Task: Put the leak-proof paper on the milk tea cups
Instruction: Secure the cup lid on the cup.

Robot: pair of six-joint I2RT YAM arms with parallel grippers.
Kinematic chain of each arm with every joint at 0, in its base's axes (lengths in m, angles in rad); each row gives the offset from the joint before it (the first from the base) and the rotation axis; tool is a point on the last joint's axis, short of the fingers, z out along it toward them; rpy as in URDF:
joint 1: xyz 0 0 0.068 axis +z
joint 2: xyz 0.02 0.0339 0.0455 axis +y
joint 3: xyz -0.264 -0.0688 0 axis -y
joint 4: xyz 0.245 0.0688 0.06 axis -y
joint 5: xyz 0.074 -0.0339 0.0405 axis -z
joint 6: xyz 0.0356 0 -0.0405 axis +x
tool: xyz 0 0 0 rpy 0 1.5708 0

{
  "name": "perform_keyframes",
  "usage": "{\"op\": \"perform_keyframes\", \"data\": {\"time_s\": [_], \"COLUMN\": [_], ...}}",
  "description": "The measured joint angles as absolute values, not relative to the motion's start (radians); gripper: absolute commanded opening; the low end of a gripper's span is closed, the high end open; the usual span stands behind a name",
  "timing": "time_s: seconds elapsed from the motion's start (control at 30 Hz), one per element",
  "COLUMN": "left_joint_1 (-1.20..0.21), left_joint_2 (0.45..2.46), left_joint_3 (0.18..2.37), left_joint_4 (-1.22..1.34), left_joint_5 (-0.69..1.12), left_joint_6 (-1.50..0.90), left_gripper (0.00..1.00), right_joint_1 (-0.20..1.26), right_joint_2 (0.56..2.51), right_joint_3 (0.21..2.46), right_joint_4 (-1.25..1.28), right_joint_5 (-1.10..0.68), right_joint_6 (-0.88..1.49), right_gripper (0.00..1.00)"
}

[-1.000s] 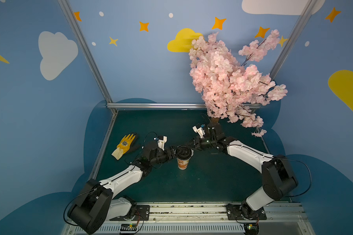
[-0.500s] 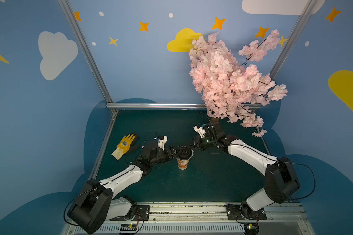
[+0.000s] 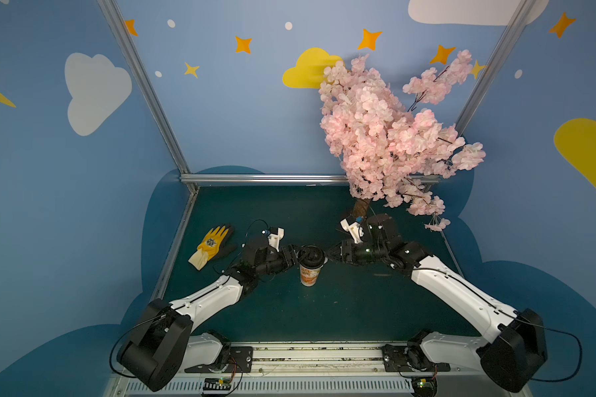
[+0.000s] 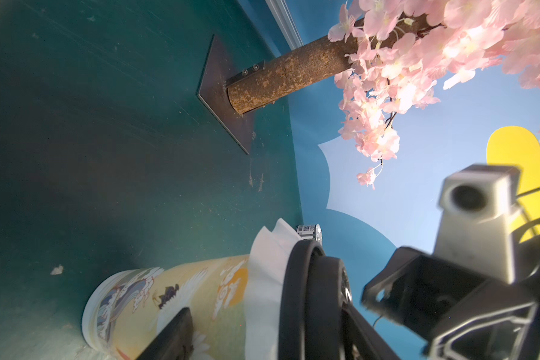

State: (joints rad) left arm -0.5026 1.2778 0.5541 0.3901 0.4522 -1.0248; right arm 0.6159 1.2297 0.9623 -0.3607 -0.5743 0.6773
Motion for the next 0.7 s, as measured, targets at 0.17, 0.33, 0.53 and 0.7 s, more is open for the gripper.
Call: {"op": "perform_keyframes", "data": {"time_s": [0.17,0.33,0.53,0.7], "left_joint_1": [-0.504,-0.475,-0.444,-0.431], "left_joint_2": [1.256,1.23,1.214,1.201], "left_joint_3": [0.554,0.566,0.654,0.717], "left_joint_4": [0.347,0.266,0.17,0.123], "left_joint_5": [0.449,0.458,0.476,0.502], "left_joint_6": [-1.027,-1.028,-1.005,-0.981], "left_gripper": [0.91,1.0,1.0,1.0], "right_joint_1": [0.619,0.619,0.616,0.599], "right_joint_2": [1.211,1.188,1.159,1.124], "right_joint_3": [0.922,0.922,0.922,0.922], "right_joint_4": [-0.406,-0.426,-0.453,-0.49], "right_joint_5": [-0.552,-0.538,-0.525,-0.507], "right_joint_6": [0.685,0.682,0.672,0.654], "right_gripper": [0.44,0.45,0.46,0.46]}}
